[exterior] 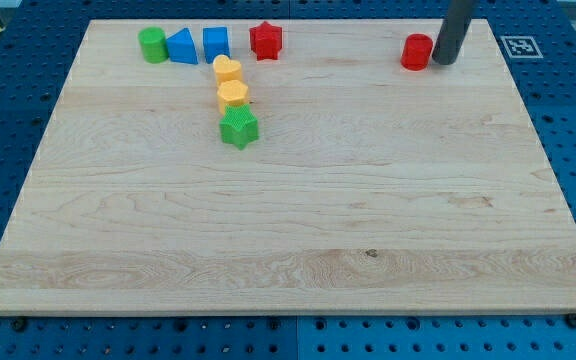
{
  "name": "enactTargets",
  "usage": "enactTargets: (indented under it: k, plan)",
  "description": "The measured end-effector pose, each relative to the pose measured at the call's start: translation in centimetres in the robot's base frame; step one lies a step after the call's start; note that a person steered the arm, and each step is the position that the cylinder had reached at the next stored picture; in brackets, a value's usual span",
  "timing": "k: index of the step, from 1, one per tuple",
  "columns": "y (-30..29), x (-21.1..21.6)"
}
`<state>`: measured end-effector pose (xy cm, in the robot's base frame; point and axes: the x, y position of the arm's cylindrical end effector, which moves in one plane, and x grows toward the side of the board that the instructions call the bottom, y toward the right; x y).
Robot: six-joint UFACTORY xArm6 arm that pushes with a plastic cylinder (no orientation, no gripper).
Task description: Move the red circle closer to the red star
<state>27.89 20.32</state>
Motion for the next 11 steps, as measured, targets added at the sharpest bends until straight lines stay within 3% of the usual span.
enactTargets:
  k: [7, 10, 11]
  plan:
    - [-8.5, -2.2]
    - [-14.7, -2.7]
    - [-12.1, -5.8]
